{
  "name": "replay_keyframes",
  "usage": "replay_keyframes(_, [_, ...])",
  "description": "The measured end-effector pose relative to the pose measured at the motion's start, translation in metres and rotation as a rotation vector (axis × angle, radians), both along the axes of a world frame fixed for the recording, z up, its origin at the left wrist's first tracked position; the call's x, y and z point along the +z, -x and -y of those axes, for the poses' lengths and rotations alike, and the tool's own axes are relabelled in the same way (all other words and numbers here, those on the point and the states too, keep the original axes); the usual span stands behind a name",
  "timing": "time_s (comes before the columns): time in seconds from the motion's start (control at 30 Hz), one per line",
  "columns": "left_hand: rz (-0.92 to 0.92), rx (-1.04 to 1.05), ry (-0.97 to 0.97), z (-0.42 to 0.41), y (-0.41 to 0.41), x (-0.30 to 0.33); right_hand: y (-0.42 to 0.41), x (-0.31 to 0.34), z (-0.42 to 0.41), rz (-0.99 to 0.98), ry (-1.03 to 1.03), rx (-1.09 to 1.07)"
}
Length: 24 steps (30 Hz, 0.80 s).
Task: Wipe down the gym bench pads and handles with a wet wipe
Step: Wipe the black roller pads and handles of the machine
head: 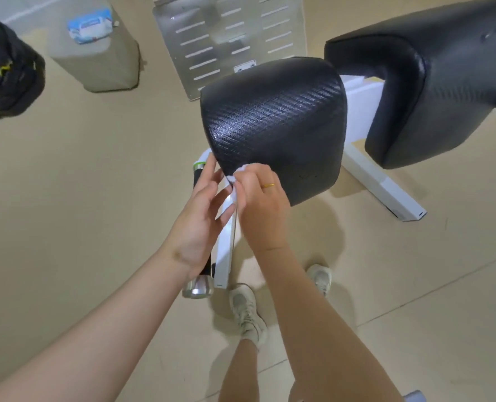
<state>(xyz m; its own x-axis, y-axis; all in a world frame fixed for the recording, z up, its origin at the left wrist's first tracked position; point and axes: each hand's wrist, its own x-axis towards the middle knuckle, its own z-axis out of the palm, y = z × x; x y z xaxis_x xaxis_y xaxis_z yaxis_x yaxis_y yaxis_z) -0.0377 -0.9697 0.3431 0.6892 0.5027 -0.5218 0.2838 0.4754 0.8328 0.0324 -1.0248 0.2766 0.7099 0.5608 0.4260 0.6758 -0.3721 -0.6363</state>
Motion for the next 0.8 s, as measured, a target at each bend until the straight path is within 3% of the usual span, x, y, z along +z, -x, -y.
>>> replay_keyframes(0.1, [-0.038,-0.017,-0.009,-0.002,0.000,0.004,-0.042,0.004,0.017,-0.215,-0.059,-0.247])
replay_keyframes(0.27, [-0.021,-0.005,0.016,-0.003,0.002,0.000,-0.075,0.004,0.027,-0.184,-0.168,-0.451])
replay_keyframes(0.47, [-0.036,0.058,-0.007,0.004,-0.004,-0.006,-0.030,0.000,0.016,-0.209,-0.131,-0.299])
replay_keyframes(0.6, [-0.055,0.097,-0.021,0.006,-0.006,-0.009,-0.047,0.018,0.023,-0.172,-0.079,-0.166])
replay_keyframes(0.8, [-0.057,0.186,-0.053,0.018,-0.013,-0.014,-0.102,0.041,0.012,-0.126,-0.118,-0.249])
